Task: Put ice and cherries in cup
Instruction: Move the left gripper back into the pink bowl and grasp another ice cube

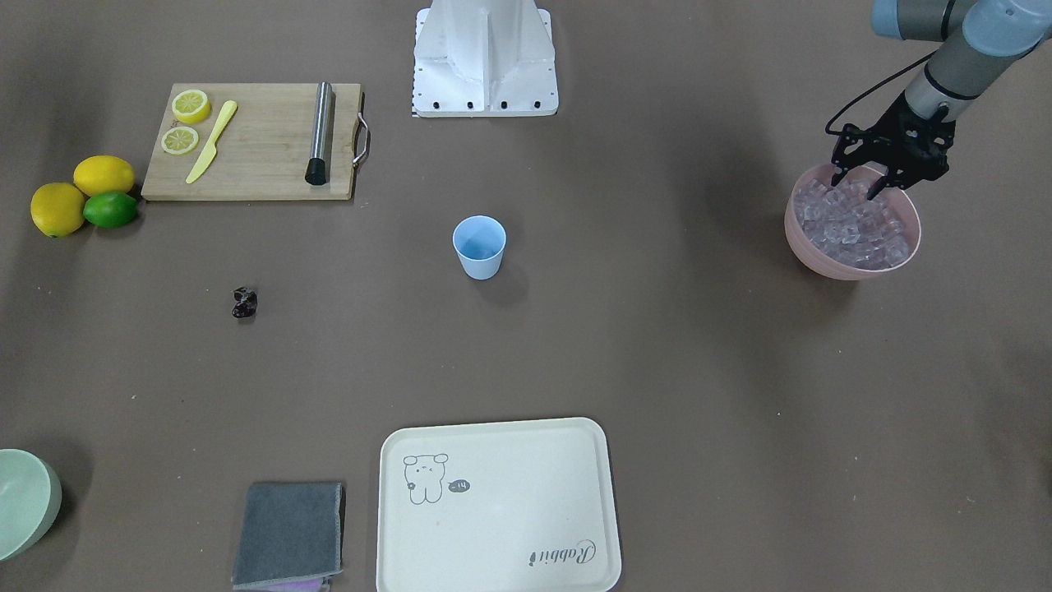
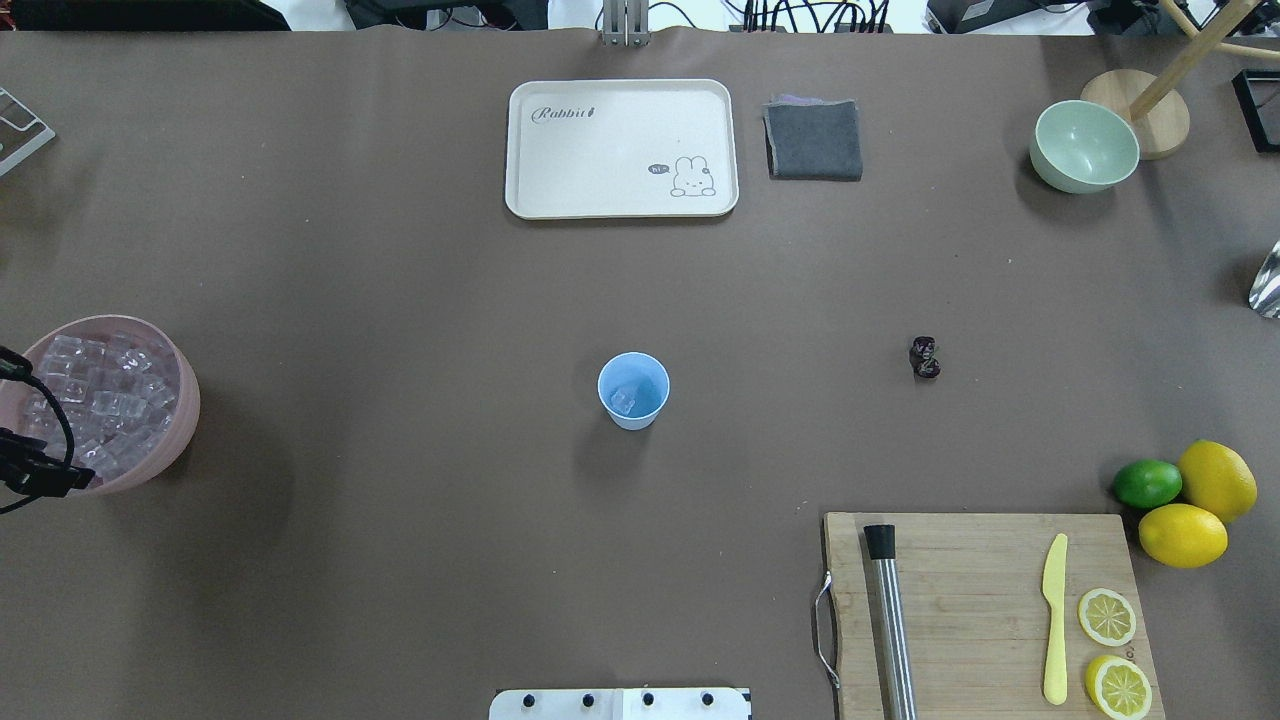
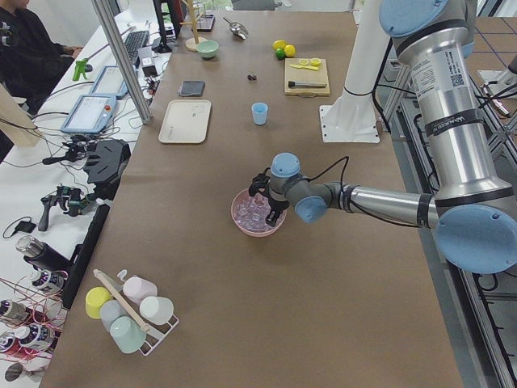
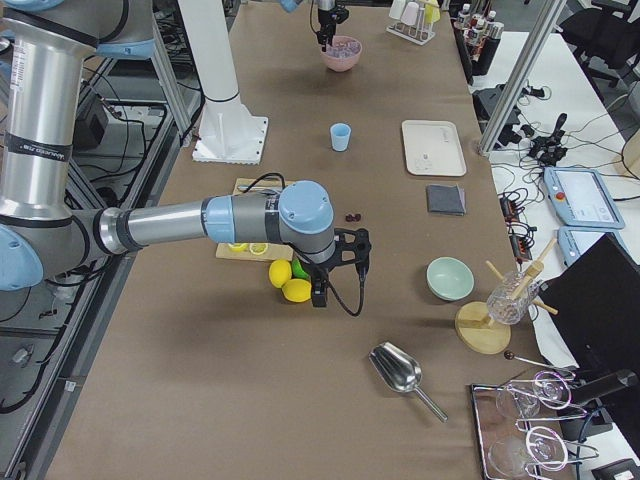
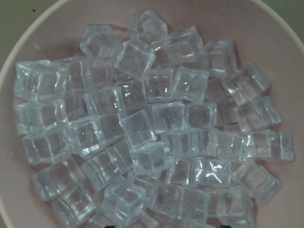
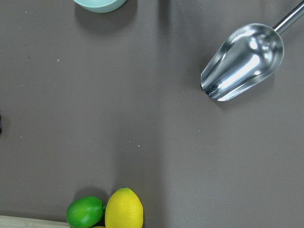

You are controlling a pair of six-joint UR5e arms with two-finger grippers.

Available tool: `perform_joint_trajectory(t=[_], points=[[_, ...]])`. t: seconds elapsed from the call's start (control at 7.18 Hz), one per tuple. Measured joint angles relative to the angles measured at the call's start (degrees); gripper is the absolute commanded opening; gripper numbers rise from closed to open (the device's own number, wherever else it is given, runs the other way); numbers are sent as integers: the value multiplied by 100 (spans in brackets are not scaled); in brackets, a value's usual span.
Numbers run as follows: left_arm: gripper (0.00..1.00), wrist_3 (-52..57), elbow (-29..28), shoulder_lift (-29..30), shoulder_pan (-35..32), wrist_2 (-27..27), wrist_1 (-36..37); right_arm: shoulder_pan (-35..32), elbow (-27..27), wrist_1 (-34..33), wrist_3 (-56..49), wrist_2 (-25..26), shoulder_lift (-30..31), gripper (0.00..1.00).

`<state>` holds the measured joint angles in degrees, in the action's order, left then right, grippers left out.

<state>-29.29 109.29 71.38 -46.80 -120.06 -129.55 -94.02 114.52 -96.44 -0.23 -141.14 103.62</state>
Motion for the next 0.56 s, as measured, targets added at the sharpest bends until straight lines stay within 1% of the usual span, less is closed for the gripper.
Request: perform_joint_trajectory(t=[0.14, 0.28, 0.56], points=[[47, -6, -2, -1, 21, 1, 0, -1, 3, 2, -2, 4, 3, 100], [34, -11, -3, -1, 35, 2, 0, -2, 6, 1, -3, 6, 9, 100], [0, -15, -4, -1, 46, 8, 0, -2, 9, -3, -1, 8, 16, 100]])
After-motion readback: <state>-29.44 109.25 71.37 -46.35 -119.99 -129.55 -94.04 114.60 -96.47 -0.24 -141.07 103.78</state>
